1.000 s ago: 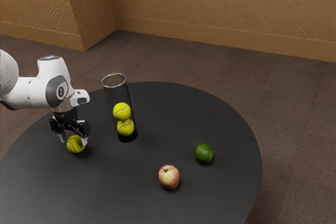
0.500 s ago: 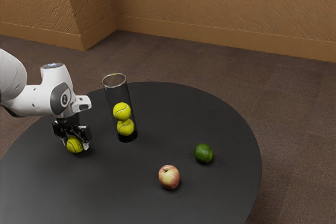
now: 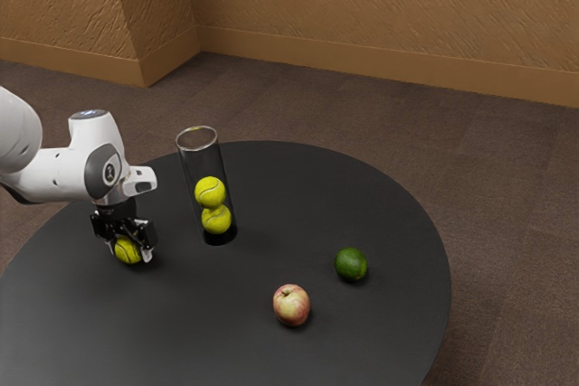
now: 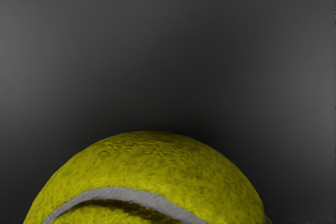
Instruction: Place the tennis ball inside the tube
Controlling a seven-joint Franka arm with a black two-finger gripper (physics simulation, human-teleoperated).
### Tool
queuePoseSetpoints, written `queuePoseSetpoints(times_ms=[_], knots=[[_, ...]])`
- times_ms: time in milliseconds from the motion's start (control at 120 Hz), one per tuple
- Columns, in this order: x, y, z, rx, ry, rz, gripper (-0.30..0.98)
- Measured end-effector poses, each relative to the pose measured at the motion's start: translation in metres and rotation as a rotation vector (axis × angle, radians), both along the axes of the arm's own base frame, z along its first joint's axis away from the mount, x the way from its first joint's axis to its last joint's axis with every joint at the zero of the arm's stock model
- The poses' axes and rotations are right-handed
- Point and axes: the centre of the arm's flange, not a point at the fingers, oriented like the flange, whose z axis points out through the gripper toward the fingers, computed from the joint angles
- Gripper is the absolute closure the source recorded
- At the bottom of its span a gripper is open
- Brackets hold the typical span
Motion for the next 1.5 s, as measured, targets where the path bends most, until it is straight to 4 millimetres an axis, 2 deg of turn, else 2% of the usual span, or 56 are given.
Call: queuePoseSetpoints(times_ms=[183,350,433,517,792,942,1042,1117,1192,1250,1300,1408,1500], knots=[[0.000,0.000,0.000,-0.001,-0.001,-0.007,0.20],[0.000,0.000,0.002,-0.001,-0.005,-0.011,0.25],[0.002,-0.001,0.011,0.001,-0.022,-0.016,0.27],[0.005,-0.001,0.034,0.001,-0.059,-0.021,0.29],[0.007,-0.011,0.140,0.030,-0.203,-0.093,0.32],[0.033,-0.002,0.227,0.087,-0.259,-0.131,0.32],[0.048,-0.005,0.266,0.101,-0.255,-0.148,0.32],[0.061,-0.029,0.276,0.093,-0.236,-0.192,0.31],[0.069,-0.067,0.277,0.077,-0.211,-0.254,0.31],[0.071,-0.086,0.276,0.068,-0.193,-0.285,0.32],[0.070,-0.093,0.276,0.062,-0.184,-0.294,0.32],[0.072,-0.093,0.293,0.062,-0.201,-0.292,0.32],[0.073,-0.103,0.295,0.057,-0.200,-0.306,0.32]])
